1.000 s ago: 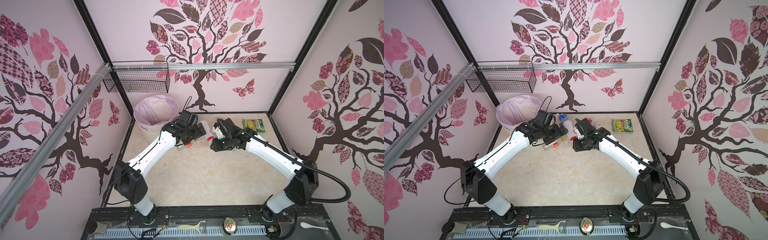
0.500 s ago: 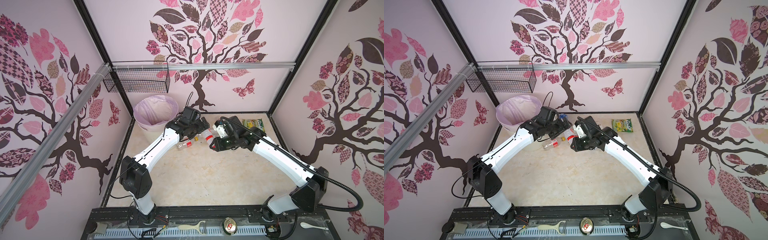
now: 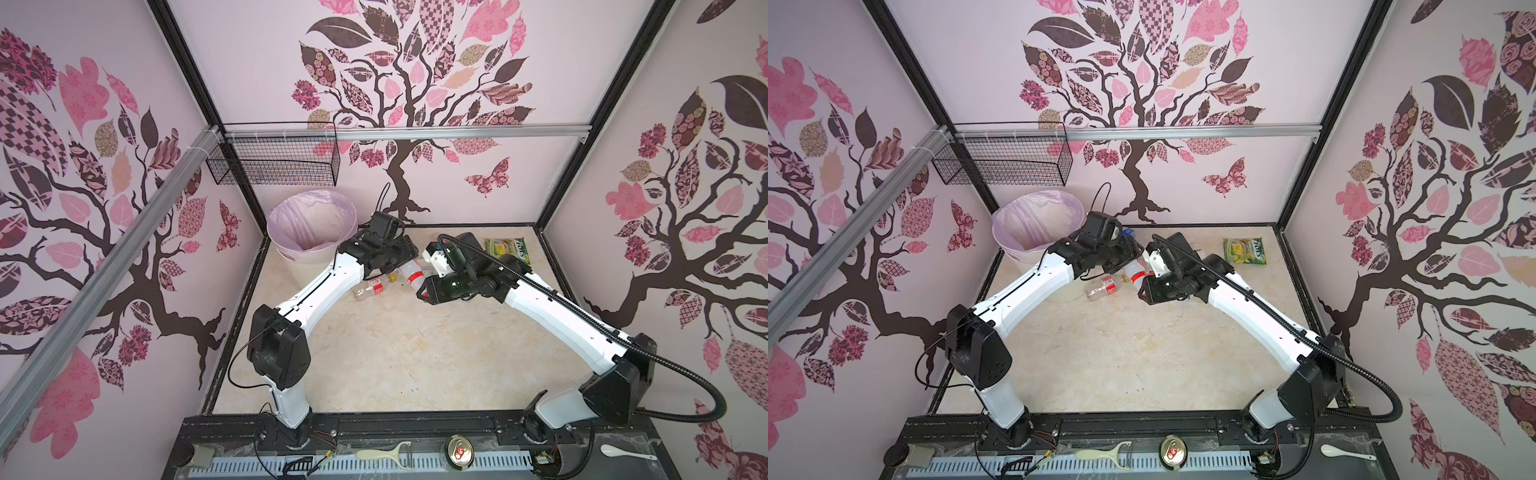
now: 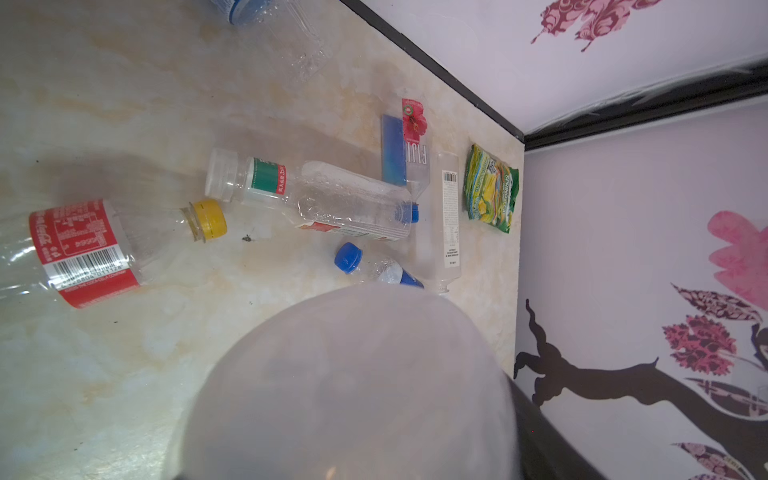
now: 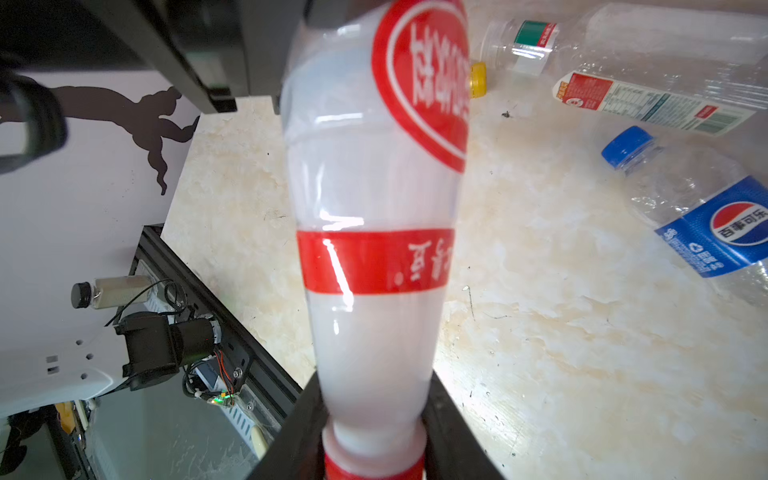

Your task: Throw the plastic bottles in the bin

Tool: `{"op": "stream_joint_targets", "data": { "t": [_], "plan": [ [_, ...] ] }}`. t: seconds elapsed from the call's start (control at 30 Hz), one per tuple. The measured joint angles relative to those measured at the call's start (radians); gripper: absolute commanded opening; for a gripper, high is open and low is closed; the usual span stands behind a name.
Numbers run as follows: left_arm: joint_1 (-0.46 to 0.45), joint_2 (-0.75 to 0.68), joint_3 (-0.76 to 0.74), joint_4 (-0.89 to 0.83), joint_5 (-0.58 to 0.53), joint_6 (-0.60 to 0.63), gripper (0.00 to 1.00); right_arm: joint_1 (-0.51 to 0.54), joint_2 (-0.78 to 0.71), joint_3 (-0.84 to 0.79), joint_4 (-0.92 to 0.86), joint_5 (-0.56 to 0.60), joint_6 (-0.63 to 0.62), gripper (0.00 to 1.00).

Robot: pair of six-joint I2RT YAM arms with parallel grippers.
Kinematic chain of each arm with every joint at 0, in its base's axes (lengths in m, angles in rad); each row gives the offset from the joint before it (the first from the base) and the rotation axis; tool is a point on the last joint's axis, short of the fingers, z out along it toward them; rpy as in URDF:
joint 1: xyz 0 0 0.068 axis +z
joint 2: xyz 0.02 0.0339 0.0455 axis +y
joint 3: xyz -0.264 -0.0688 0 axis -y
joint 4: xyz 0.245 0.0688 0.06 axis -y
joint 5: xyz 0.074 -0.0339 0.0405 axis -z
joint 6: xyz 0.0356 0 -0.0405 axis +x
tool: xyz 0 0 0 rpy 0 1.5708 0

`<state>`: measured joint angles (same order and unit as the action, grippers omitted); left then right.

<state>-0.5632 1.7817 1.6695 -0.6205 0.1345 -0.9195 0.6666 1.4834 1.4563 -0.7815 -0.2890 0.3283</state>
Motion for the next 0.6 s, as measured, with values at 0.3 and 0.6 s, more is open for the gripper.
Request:
{"op": "stream_joint_targets", "data": {
  "t": [0.3,0.6],
  "plan": [
    [0.005,-0.003,0.0,0.004,0.0,0.042,0.55,0.0,0.0,0.006,0.009,0.001,-0.005,0.73],
    [0.022,-0.01,0.017,-0.026,-0.013,0.09,0.49,0.0,-0.047,-0.018,0.061,0.04,0.01,1.0]
  ]
}}
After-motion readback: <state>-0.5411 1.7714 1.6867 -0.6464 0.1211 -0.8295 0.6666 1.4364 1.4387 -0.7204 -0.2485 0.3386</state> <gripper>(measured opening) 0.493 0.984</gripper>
